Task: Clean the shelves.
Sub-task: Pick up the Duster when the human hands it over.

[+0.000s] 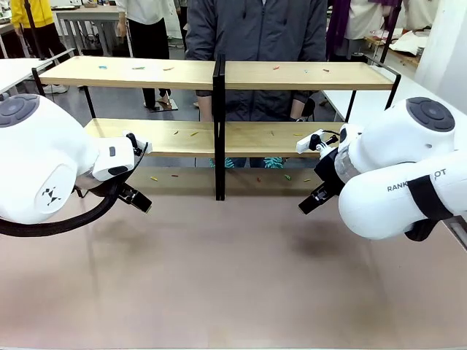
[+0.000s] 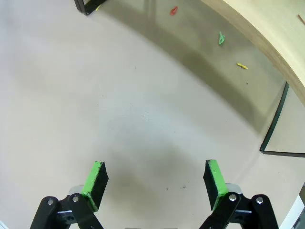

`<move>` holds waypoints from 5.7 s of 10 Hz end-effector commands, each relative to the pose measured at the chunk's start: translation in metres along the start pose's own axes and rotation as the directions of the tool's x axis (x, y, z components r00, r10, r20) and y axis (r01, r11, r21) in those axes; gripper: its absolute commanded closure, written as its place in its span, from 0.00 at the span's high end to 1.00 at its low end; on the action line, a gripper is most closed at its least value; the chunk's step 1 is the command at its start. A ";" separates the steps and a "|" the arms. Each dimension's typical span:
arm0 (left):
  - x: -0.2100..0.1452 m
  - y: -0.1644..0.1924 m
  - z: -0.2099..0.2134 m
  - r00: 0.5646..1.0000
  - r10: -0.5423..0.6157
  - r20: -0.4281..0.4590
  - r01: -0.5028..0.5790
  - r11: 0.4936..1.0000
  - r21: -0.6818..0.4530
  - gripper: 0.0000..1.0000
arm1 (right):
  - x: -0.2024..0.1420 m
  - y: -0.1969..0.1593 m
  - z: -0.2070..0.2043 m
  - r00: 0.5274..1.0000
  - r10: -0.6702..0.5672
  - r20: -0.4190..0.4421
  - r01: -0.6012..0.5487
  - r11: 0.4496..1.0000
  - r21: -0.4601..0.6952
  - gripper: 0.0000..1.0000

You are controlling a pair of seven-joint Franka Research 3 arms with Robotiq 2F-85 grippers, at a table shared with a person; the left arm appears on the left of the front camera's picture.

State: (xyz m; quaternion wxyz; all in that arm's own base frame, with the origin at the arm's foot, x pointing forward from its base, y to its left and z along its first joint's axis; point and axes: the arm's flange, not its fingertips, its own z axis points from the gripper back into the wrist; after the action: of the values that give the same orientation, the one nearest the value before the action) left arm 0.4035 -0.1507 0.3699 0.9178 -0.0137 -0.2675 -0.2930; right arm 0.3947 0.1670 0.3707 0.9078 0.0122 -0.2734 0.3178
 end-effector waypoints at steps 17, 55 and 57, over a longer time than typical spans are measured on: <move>-0.111 -0.034 0.224 0.886 -0.175 0.430 0.174 0.984 0.043 1.00 | -0.037 0.039 0.242 0.899 0.070 0.433 -0.018 0.992 -0.123 1.00; 0.030 -0.004 0.309 0.797 0.007 0.604 -0.030 0.999 0.029 1.00 | 0.072 -0.097 0.314 0.826 -0.537 0.171 0.226 0.594 0.772 1.00; 0.030 -0.004 0.309 0.797 0.007 0.604 -0.030 0.999 0.029 1.00 | 0.067 -0.039 0.277 0.805 -0.354 0.475 0.241 0.928 0.284 1.00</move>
State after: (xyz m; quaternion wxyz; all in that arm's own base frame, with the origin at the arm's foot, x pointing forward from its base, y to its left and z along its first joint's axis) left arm 0.2717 -0.1156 0.6497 0.7887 -0.0887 -0.5498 -0.2604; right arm 0.3465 0.0704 0.6742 0.8152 0.3261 -0.4466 0.1719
